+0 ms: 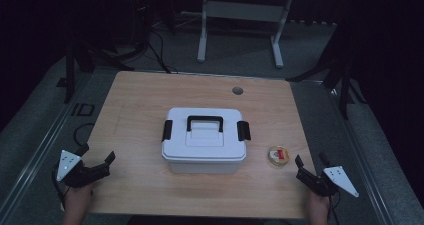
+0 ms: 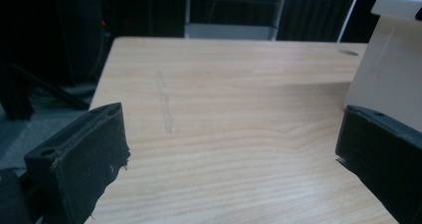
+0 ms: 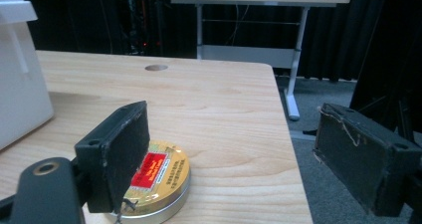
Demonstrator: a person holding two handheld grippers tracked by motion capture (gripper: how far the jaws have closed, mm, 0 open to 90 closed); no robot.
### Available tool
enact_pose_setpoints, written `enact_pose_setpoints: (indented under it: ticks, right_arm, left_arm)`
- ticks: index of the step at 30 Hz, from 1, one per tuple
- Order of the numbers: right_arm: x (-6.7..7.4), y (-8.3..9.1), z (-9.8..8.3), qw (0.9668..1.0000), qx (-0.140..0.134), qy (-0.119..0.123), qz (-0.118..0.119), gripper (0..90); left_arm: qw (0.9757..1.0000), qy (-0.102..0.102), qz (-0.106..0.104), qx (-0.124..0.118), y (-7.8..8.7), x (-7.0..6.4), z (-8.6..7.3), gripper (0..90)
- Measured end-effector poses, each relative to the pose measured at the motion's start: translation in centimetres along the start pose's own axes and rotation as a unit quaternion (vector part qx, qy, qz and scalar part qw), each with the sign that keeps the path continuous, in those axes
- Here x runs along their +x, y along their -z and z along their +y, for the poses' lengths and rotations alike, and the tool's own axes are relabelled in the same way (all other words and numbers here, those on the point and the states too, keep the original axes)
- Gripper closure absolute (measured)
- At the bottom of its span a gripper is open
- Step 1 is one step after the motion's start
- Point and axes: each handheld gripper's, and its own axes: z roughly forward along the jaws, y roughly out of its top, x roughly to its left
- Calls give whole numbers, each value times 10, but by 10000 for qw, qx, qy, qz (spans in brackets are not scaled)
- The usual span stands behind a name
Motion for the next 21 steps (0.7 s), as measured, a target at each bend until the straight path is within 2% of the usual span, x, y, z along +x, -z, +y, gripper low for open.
enact_pose_setpoints:
  ticks: [1, 2, 3, 4, 6, 10, 13, 15, 16, 19, 21]
  right_arm:
    - [1, 0, 0, 10000, 23, 38, 35, 136]
    - [2, -1, 0, 10000, 30, 59, 51, 137]
    - [3, -1, 0, 9999, 41, 73, 55, 137]
    - [3, -1, 0, 9999, 54, 89, 62, 136]
    - [3, -1, 0, 9999, 64, 105, 59, 136]
    - [3, -1, 0, 9999, 80, 82, 69, 136]
    - [3, -1, 0, 9999, 77, 55, 92, 136]
    - [3, -1, -1, 9999, 81, 52, 100, 136]
    - [3, -1, -1, 9999, 81, 52, 100, 136]
    - [3, -1, -1, 9998, 106, 59, 130, 136]
    - [3, -1, -1, 9998, 122, 70, 149, 136]
  left_arm:
    - [9999, 68, -27, 122, 0, 3, 0, 0]
    - [9999, 68, -27, 122, 0, 3, 0, 0]
    - [9993, 234, 7, 287, 0, 5, 2, 0]
    - [9993, 234, 7, 287, 0, 5, 2, 0]
    - [9968, 445, 73, 654, 0, 8, 6, 0]
    - [9936, 472, -183, 1008, 0, 13, 11, 0]
    - [9907, 622, -443, 1130, -2, 21, 13, 0]
    - [9882, 621, -658, 1235, -2, 26, 15, 0]
    - [9882, 621, -658, 1235, -2, 26, 15, 0]
    - [9827, 458, -905, 1550, -5, 30, 20, 0]
    - [9782, 364, -1094, 1728, -6, 30, 23, 0]
